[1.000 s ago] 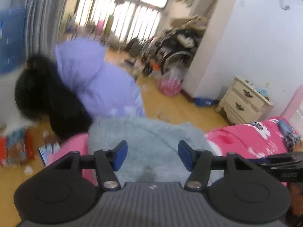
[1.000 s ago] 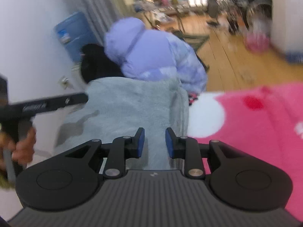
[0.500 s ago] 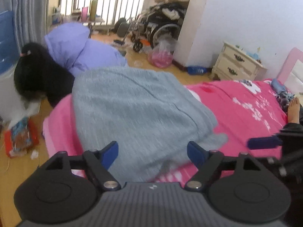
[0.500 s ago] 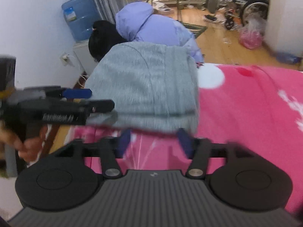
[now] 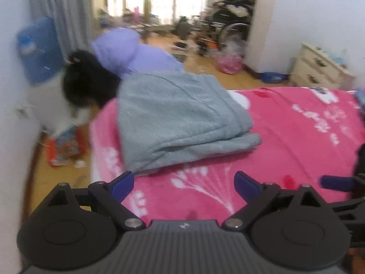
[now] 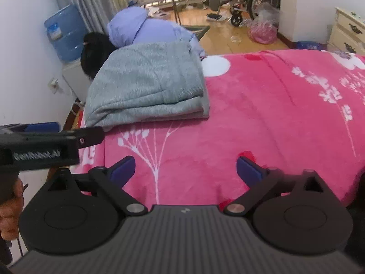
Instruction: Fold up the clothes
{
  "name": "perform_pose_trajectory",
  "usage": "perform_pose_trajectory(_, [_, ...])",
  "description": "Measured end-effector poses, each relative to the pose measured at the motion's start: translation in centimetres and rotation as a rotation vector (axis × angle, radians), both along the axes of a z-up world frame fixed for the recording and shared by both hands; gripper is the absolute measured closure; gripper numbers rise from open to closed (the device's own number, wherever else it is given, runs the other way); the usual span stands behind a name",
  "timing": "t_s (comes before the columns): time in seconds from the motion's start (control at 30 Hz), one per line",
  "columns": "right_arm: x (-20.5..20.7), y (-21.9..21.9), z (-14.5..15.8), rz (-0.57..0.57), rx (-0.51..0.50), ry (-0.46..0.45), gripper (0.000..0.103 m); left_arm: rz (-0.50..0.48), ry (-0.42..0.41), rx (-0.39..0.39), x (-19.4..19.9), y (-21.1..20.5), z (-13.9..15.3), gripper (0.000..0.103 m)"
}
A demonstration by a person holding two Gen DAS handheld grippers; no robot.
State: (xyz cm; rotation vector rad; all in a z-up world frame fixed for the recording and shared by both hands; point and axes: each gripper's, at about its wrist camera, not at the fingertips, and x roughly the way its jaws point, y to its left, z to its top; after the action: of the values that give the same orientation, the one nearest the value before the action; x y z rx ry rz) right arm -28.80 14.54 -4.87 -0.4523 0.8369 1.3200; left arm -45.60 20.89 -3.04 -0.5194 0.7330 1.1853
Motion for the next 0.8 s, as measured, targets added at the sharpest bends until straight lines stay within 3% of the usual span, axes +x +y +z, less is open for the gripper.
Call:
perform_pose_trajectory(0.17, [0.3, -1.1, 0.3, -0.030, 0.031, 0.013, 0.001, 0.033, 0.026, 0.022, 0.4, -0.6, 1.0, 0.005])
perform_pose_trajectory(0.53, [0.2, -0.4, -0.5, -0.075, -0.038, -0.016, 0.001, 0.048, 0.091, 0.075, 1.1, 0.1, 0.7, 0.005])
perform_pose_trajectory(0.63, [0.1, -0.2, -1.0, -0.075, -0.061, -0.014, 0.001, 0.039, 0.094, 0.043, 1.0, 0.7, 0.0, 0.005])
perform_pose_trajectory(0.8, [-0.7, 0.3, -1.5, -0.049, -0.086, -0.045, 0.001, 0.108, 0.091, 0.024, 0.5, 1.0, -0.8, 0.005])
